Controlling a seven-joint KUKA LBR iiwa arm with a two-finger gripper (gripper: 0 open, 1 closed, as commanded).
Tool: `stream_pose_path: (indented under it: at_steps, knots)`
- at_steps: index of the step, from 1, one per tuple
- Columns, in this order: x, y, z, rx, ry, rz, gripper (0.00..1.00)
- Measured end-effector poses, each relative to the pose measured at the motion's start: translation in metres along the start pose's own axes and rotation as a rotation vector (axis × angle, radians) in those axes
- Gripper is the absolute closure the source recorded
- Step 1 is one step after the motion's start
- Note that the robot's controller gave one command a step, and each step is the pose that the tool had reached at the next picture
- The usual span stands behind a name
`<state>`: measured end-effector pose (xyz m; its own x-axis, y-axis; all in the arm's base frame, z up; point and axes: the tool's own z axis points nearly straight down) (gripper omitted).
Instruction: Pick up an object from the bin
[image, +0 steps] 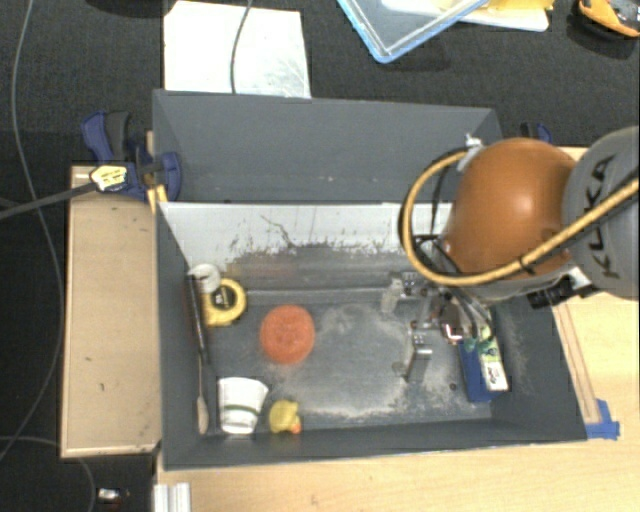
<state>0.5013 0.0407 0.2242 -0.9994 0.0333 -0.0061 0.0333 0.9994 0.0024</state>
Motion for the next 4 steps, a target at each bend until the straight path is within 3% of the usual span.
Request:
stream_pose_path:
  at_steps: [1,2,3,4]
  knots:
    - [0.001,-0.011,-0.064,0.000,0.000,0.001,0.00]
    - [-0.010,0.031,-0.095,0.000,0.003,-0.001,0.00]
    - [-0.003,0.044,-0.063,-0.001,-0.008,0.010,0.00]
    - [-0.023,0.071,0.008,-0.005,-0.014,0.088,0.00]
